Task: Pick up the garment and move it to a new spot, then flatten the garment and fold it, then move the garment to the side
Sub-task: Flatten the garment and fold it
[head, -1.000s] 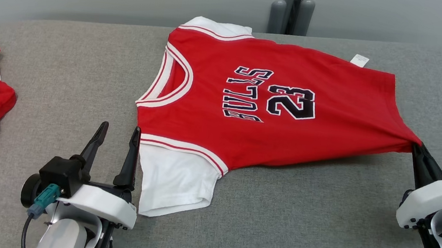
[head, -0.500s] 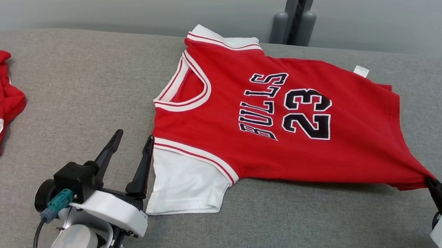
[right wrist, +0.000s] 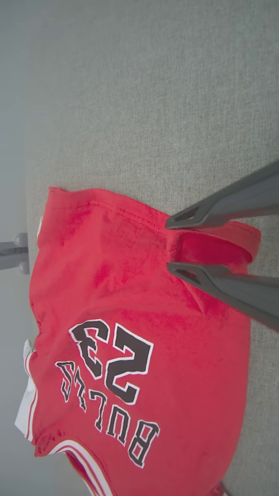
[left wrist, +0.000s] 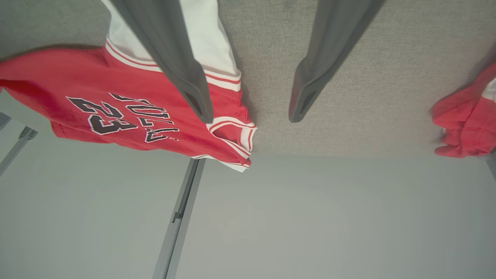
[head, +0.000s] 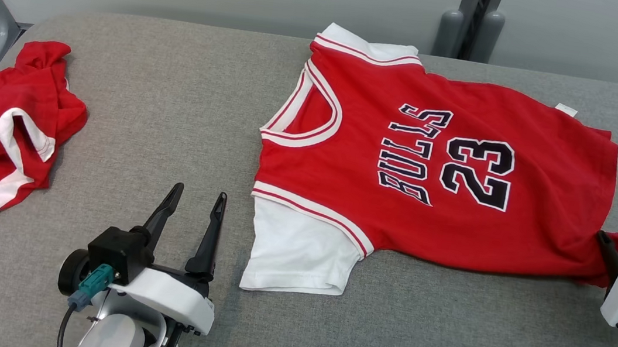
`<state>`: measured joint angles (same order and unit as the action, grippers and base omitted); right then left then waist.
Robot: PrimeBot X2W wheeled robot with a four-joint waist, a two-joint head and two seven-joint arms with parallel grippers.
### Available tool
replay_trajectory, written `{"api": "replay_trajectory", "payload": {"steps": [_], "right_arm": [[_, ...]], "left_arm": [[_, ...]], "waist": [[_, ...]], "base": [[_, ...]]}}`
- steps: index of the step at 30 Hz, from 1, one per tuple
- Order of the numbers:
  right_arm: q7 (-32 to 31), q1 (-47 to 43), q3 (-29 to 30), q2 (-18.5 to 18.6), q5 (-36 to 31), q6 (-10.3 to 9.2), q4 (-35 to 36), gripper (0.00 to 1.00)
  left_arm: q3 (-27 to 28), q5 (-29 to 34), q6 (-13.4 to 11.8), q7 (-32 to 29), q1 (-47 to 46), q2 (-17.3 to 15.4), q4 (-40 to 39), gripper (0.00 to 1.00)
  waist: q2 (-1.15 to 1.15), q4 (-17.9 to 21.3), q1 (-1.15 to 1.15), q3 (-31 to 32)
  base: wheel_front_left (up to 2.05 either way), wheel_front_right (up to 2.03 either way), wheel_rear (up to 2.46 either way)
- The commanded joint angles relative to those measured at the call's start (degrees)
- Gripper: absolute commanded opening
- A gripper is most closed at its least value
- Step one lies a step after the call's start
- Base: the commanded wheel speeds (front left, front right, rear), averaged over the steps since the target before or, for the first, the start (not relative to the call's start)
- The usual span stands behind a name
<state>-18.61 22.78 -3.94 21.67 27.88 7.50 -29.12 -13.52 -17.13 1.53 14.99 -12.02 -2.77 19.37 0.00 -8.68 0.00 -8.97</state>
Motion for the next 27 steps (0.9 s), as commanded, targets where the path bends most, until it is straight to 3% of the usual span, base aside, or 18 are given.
{"api": "replay_trajectory", "payload": {"steps": [1, 2, 10, 19, 27], "right_arm": [[2.4, 1.2, -0.3, 0.8, -1.6, -0.02, -2.2, 0.85], [3.6, 1.7, -0.7, 0.8, -2.3, -0.02, -3.9, 1.00], [13.2, 4.8, -1.9, -1.1, -6.9, -0.02, -11.2, 1.00], [25.0, 2.3, -0.9, -5.0, -7.9, -0.02, -6.7, 1.00], [28.8, -0.9, -0.4, -9.4, -9.6, -0.02, 0.6, 1.00]], "left_arm": [[0.0, 0.3, 0.1, 0.2, -0.6, -0.2, 0.1, 1.00], [0.0, 0.3, 0.1, 0.2, -0.5, -0.2, 0.1, 1.00], [0.5, 0.3, -0.5, 0.2, 0.6, -0.2, 0.0, 1.00], [1.5, -1.4, -0.6, 0.2, 0.6, -0.2, 0.4, 1.00], [3.9, -4.3, -1.7, 0.2, -3.7, -0.2, 6.9, 1.00]], "waist": [[0.00, -0.5, 0.00, -0.1], [0.00, -0.6, 0.00, -0.1], [0.00, 0.9, 0.00, 0.8], [0.00, 4.7, 0.00, 1.1], [0.00, 8.9, 0.00, -1.4]], "base": [[0.00, 0.00, 0.00], [0.00, 0.00, 0.00], [0.00, 0.00, 0.00], [0.00, 0.00, 0.00], [0.00, 0.00, 0.00]]}}
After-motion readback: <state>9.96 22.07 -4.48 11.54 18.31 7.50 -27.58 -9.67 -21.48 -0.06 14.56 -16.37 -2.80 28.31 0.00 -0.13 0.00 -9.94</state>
